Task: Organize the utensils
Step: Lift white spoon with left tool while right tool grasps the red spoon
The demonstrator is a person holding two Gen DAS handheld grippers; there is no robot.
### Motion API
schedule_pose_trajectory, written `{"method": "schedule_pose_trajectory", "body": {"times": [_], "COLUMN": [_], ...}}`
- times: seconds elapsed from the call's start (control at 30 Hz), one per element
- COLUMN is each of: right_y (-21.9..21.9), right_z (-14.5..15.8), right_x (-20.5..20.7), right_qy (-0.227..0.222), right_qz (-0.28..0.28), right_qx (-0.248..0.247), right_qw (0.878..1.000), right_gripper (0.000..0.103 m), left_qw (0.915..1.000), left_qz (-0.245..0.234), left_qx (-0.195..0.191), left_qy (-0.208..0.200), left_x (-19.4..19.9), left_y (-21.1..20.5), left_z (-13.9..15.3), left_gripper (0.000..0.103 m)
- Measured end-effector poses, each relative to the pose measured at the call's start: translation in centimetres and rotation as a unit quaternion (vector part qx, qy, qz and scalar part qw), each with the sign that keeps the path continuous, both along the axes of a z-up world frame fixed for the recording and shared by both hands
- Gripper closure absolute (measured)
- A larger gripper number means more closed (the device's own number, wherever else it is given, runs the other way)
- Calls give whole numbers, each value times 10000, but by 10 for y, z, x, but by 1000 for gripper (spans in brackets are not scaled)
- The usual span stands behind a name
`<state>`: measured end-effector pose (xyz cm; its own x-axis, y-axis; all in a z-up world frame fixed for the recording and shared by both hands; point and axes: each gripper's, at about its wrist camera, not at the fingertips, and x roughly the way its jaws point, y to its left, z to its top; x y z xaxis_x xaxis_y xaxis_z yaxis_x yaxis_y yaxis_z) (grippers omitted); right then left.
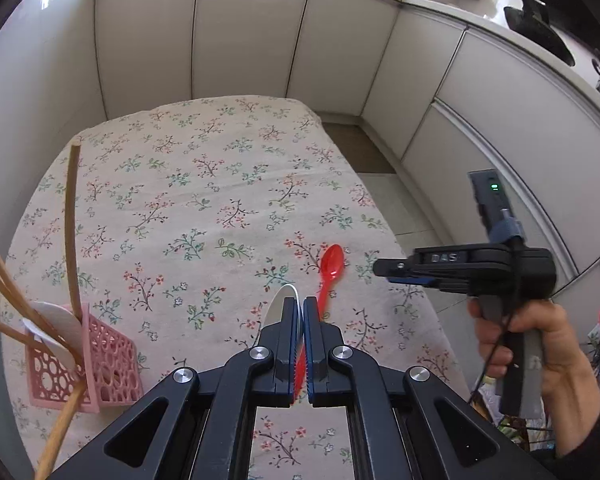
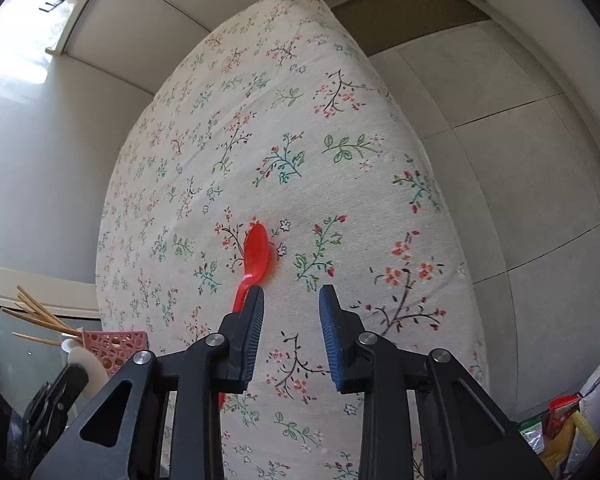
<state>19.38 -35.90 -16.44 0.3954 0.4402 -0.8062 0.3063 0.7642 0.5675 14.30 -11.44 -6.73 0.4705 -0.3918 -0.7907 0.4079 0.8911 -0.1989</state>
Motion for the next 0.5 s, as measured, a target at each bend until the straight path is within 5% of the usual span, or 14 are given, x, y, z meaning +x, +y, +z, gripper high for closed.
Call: {"method": "schedule_pose_trajectory", "body": {"times": [0.17, 0.5], "right_y": [15, 35], "right_z": [-6, -18], "right_x": [21, 57], "right_qy": [-105, -100], "right_qz": [176, 420], "right_qx": [-64, -622], "right_qw": [9998, 9971], "right_gripper": [82, 88], "left_qw": [9996, 9994], "left_qz": [-119, -298], "left_qx": [-243, -45], "left_qy": [-32, -151], "left_x": [-13, -21], "left_y": [2, -3], "left_z": [-3, -5], "left_gripper": [100, 100]}}
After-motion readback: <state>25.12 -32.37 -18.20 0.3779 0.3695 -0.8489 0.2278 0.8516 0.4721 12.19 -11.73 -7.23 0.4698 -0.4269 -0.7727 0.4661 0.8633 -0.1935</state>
